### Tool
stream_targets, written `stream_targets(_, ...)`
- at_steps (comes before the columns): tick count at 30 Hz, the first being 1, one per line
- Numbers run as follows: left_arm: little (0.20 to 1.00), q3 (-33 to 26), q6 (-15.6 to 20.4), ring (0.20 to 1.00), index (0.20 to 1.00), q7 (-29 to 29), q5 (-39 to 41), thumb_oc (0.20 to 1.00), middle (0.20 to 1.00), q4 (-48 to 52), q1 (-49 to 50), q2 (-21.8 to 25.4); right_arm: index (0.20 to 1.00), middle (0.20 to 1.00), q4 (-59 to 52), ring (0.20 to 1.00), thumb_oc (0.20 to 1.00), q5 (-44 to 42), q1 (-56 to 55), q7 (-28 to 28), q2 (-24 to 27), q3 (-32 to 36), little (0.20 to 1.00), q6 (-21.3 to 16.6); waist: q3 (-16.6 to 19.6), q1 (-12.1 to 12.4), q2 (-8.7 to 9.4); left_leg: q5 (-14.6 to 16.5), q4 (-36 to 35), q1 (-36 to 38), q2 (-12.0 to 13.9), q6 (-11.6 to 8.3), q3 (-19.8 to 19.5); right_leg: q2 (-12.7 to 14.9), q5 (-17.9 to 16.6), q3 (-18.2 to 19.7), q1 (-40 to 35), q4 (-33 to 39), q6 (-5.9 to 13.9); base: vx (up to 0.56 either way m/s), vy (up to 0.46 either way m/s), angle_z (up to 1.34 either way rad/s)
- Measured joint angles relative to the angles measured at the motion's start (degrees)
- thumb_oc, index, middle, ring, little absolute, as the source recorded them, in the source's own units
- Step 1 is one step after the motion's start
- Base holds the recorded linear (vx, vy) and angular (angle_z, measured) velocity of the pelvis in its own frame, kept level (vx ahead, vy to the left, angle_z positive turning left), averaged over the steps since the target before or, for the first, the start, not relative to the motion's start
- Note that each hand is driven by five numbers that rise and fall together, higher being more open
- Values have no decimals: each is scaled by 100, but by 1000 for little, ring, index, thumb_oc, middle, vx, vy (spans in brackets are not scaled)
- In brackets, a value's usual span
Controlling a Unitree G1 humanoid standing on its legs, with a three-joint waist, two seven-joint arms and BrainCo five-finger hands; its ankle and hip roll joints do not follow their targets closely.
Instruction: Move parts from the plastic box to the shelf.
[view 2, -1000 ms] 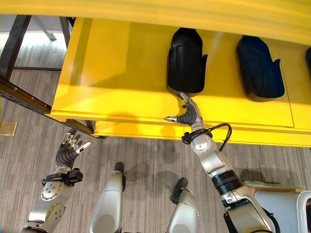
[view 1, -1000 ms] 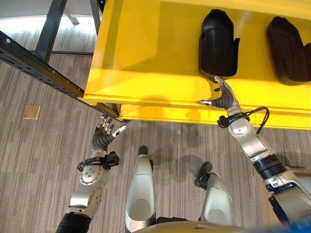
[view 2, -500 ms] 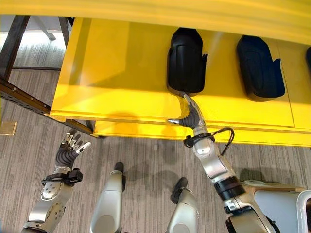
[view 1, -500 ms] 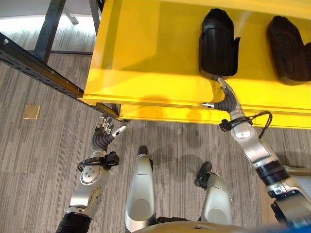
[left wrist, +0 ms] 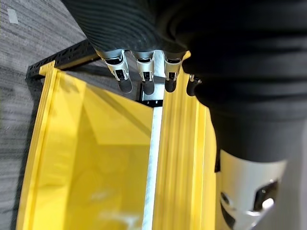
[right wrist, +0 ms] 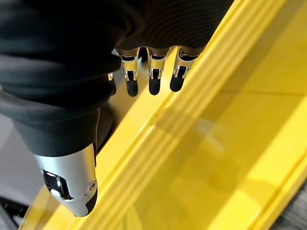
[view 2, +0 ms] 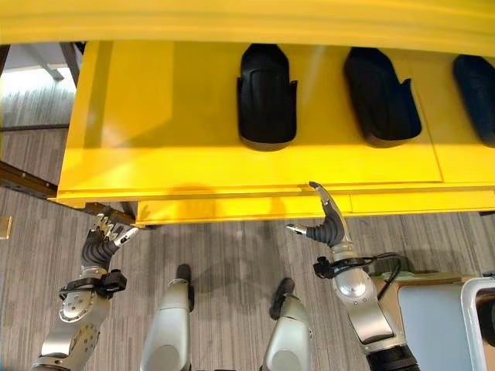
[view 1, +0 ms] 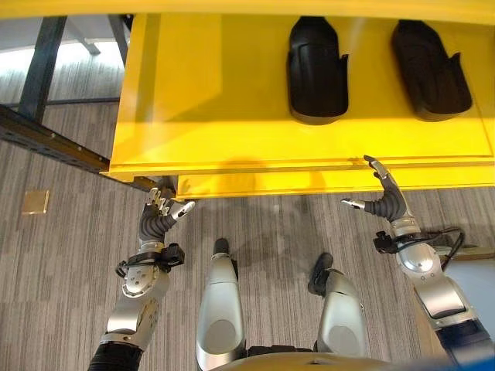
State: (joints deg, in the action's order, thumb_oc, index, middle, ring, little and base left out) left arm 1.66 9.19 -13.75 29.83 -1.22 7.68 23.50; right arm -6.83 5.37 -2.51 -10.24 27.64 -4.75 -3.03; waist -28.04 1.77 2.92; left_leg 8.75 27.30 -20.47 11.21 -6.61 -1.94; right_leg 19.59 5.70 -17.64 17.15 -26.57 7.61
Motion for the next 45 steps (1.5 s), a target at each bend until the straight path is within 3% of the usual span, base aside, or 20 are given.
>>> stream_targets(3,1000,-167,2,1000,1000,12,7,1000,1000,-19,219,-70,1000,1000,-50,1000,1000,-396,-185,38,-106,46,1000,-192,70,-111,-9,-232,-610,532,281,-159,197,-339,-67,93,-221,305,-83,25,-115,-40)
stream_targets(6,1000,-255,-10,1000,1000,44,69,1000,1000,-188,564,-338,1000,1000,87,1000,1000,-750,-432,121,-348,28,1000,-369,491,-252,-57,-559,-1427,1241,627,-302,577,-775,-158,294,-400,646,-245,16,-128,-62)
stream_targets(14,1000,-227,21,1000,1000,264,101,1000,1000,-316,876,-914,1000,1000,282,1000,1000,-1034,-1097,244,-93,88,1000,-415,1232,-430,-555,-1224,-2318,1809,1083,301,767,-1364,5,285,-490,839,-483,-40,-169,-18)
stream_targets(16,1000,-214,22,1000,1000,259,102,1000,1000,-397,907,-933,1000,1000,224,1000,1000,-773,-1100,194,11,143,1000,-417,1297,-376,-484,-1612,-2309,1775,1159,431,779,-1450,35,354,-482,894,-616,-57,-114,-16)
stream_targets(20,1000,-63,20,1000,1000,270,95,1000,1000,-636,727,-918,1000,1000,158,1000,1000,-267,-1151,19,99,300,1000,-424,1341,-409,-438,-2760,-2312,1428,1148,269,962,-1555,2,267,-537,1128,-809,-36,-97,31)
stream_targets(21,1000,18,12,1000,1000,269,95,1000,1000,-647,657,-927,1000,1000,165,1000,1000,-168,-1199,-2,-1,373,1000,-421,1357,-384,-347,-2495,-2180,1300,905,115,1061,-1497,-136,299,-579,1344,-913,2,-23,18)
stream_targets(22,1000,68,14,1000,1000,280,88,1000,1000,-647,661,-935,1000,1000,174,1000,1000,-170,-1170,-13,-89,367,1000,-417,1397,-360,-241,-1952,-2238,1257,495,-9,844,-1389,-200,358,-579,1581,-869,0,0,0)
stream_targets(23,1000,76,15,1000,1000,316,81,1000,1000,-637,674,-935,1000,1000,168,1000,1000,-169,-1137,6,-80,332,1000,-418,1420,-347,-270,-1706,-2353,1298,17,-5,767,-1420,-315,413,-619,1865,-815,34,-7,-10)
stream_targets(24,1000,56,16,1000,1000,336,79,1000,1000,-600,663,-942,1000,1000,136,1000,1000,-169,-1144,37,-39,330,1000,-417,1410,-360,-229,-1422,-2341,1326,-402,168,764,-1406,-716,588,-685,2129,-952,37,23,-27)
stream_targets(25,1000,66,22,1000,1000,344,79,1000,1000,-610,720,-1013,1000,1000,199,1000,1000,-174,-1134,82,4,294,1000,-415,1414,-350,-228,-1161,-2407,1369,-927,281,271,-1394,-841,708,-689,2298,-862,18,25,-67)
stream_targets(26,1000,73,22,1000,1000,374,78,1000,1000,-584,737,-1044,1000,1000,218,1000,1000,-176,-1050,137,-5,243,1000,-421,1427,-249,-252,-911,-2603,1491,-1528,600,-210,-1473,-977,975,-625,2423,-787,6,15,-111)
stream_targets(27,1000,59,27,1000,1000,394,77,1000,1000,-571,827,-1055,1000,1000,228,1000,1000,-177,-992,192,5,151,1000,-420,1444,-180,-309,-767,-2708,1583,-1882,869,-683,-1625,-1055,1190,-534,2451,-762,-1,22,-152)
stream_targets(28,1000,-15,12,1000,1000,391,79,1000,1000,-591,838,-1039,1000,1000,306,1000,1000,-180,-891,251,-84,36,1000,-420,1425,-102,-306,-940,-2716,1606,-1890,1178,-804,-1708,-1061,1185,-495,2450,-762,41,44,-133)
stream_targets(29,1000,-27,24,1000,1000,398,79,1000,1000,-571,819,-989,1000,1000,457,1000,1000,-207,-871,341,-282,-87,1000,-416,1418,-146,-77,-907,-2535,1439,-1946,1130,-694,-1712,-1104,1227,-345,2487,-654,47,114,-113)
stream_targets(30,1000,49,18,1000,1000,462,89,1000,1000,-622,670,-970,1000,1000,548,1000,1000,-244,-838,416,-332,-102,1000,-411,1404,-186,-32,-980,-2578,1359,-1779,1147,-401,-1761,-1050,1183,-296,2500,-567,67,166,-113)
stream_targets(33,1000,59,29,1000,1000,467,98,1000,1000,-620,655,-843,1000,1000,539,1000,1000,-404,-857,502,-436,-86,1000,-416,1386,-129,-85,-1035,-2806,1562,-1658,1157,-75,-1726,-888,1205,-667,2448,-536,41,150,-61)
stream_targets(38,1000,57,24,1000,1000,463,114,1000,1000,-604,738,-796,1000,1000,555,1000,1000,-557,-860,555,-448,-99,1000,-350,1368,-169,-167,-1038,-3022,1778,-1614,1089,245,-1847,-1261,1527,-882,2991,-652,49,116,-44)
stream_targets(43,1000,64,23,1000,1000,459,133,1000,1000,-599,649,-710,1000,1000,554,1000,1000,-690,-854,564,-445,-116,1000,-292,1341,-300,-134,-971,-3011,1804,-1616,1106,670,-1948,-1357,1958,-718,2976,-562,-29,122,-58)
stream_targets(44,1000,44,19,1000,1000,433,163,1000,1000,-579,616,-637,1000,1000,600,1000,1000,-691,-633,569,-397,-284,1000,-279,1239,-205,-112,-907,-2923,1774,-1472,1194,1162,-1913,-1069,1849,-456,2602,-366,-33,30,-117)
stream_targets(45,1000,38,17,1000,1000,410,163,1000,1000,-577,571,-628,1000,1000,640,1000,1000,-688,-504,577,-423,-306,1000,-268,1167,-139,-152,-869,-2870,1760,-1348,1248,1418,-1841,-868,1458,-232,2122,-363,-21,32,-133)
